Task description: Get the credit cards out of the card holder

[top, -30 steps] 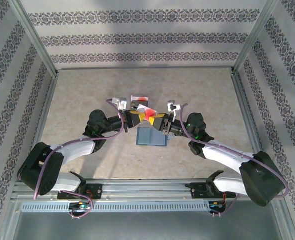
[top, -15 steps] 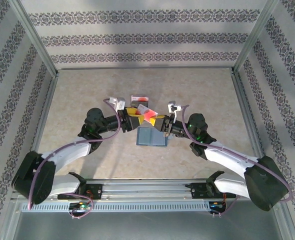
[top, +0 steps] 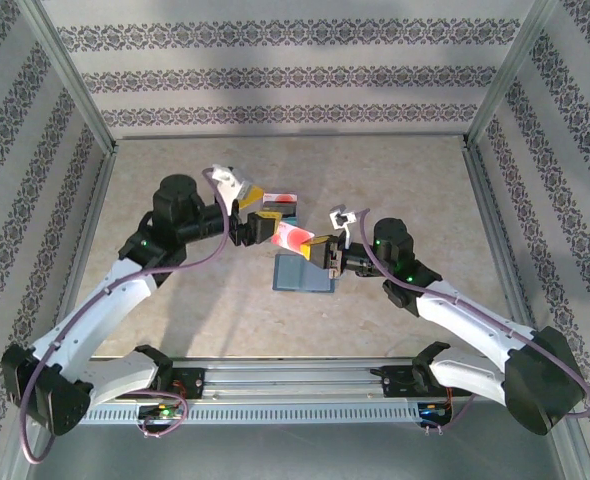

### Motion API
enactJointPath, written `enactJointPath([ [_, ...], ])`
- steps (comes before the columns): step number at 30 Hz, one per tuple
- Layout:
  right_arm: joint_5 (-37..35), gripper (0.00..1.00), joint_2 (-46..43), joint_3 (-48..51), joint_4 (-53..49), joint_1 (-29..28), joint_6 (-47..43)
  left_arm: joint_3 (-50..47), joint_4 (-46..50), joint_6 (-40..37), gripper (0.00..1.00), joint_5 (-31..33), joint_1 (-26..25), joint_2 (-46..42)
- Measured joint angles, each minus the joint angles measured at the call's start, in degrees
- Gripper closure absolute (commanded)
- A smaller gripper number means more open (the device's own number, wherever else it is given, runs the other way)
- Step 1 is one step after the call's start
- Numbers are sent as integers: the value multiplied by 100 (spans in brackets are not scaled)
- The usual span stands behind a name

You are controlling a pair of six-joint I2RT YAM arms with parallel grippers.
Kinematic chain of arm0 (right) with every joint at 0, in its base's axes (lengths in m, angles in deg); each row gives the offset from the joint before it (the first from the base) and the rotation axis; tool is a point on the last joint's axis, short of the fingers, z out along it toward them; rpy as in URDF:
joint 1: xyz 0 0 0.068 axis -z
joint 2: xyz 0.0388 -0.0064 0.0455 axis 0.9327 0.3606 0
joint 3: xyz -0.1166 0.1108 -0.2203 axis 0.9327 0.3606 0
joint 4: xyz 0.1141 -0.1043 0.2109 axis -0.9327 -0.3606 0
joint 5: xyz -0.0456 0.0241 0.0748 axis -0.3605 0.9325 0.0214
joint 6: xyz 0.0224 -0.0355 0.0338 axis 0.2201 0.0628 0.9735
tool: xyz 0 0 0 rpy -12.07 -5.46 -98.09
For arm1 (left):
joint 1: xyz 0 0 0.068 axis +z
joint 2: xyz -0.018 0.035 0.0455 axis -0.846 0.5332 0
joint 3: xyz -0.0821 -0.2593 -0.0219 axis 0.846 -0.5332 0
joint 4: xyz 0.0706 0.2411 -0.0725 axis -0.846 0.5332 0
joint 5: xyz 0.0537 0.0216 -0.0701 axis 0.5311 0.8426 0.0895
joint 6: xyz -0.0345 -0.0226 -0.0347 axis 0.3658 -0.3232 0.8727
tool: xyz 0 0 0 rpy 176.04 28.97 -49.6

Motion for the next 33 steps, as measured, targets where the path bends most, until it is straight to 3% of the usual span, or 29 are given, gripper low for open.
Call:
enactJointPath([
  [8,240,100,186,-131,-341,-11,-149,1410,2090,-1458,31,-634,-4,938],
  [10,310,100,264,-188,-396,-13,-166,1700,2557,-1856,38,-763,-20,1130],
  [16,485,100,385,-358,-468,-87,-225,2402,3661,-2909,40,-944,-118,1687],
  [30,586,100,402,-479,-693,-212,-363,2658,4833,-3866,40,-918,-170,2479],
  [33,590,100,413,-483,-737,-236,-409,2752,4970,-3995,44,-920,-170,2570],
])
